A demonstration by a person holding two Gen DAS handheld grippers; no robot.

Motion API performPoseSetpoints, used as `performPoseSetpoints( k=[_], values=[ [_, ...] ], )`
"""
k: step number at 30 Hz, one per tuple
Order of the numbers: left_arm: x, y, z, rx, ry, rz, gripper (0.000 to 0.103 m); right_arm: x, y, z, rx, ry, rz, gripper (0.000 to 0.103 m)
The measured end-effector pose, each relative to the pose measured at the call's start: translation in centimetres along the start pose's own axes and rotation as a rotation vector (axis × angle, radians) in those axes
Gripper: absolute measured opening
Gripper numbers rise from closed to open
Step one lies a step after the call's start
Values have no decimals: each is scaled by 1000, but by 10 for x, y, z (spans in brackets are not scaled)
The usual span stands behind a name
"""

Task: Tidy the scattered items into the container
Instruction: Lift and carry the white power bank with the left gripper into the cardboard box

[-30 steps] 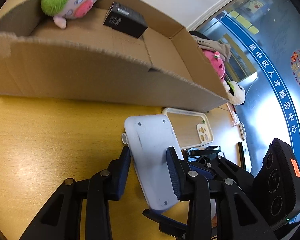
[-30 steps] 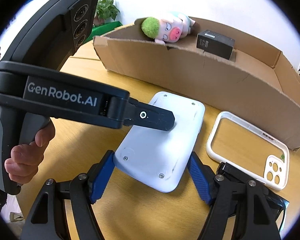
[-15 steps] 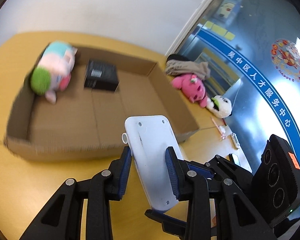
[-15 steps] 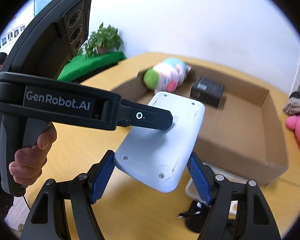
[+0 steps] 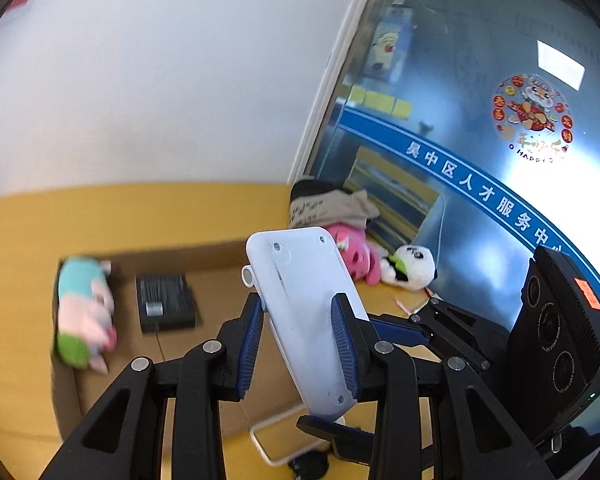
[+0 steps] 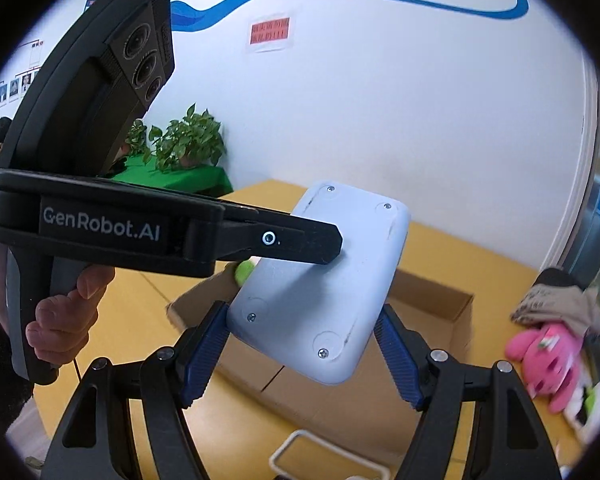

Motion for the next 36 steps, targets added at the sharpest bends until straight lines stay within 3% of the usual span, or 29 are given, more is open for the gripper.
performPoseSetpoints(
  k=[8, 22, 28, 36],
  values=[
    [48, 1, 17, 26, -12, 59, 37, 33, 34, 10, -9, -11, -5, 73],
    [90, -55, 77, -1, -39, 19, 37, 56, 81, 78, -14, -70, 2, 73],
    [91, -92, 121, 2, -86, -15, 37, 42, 102, 130, 5, -123, 29, 73],
    [56, -153, 196, -25, -192, -118, 37, -5, 115, 201, 22, -253, 82, 73]
  ],
)
Point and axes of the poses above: each gripper's, at about its wrist camera, not at the fingertips, and z roughly the way its jaws point, y to its right, x to its top, the point moved 2 cm from there along z, roughly the way its jaws point, and after that the axes turned 13 degrees about -x, right-handed, at the moved point
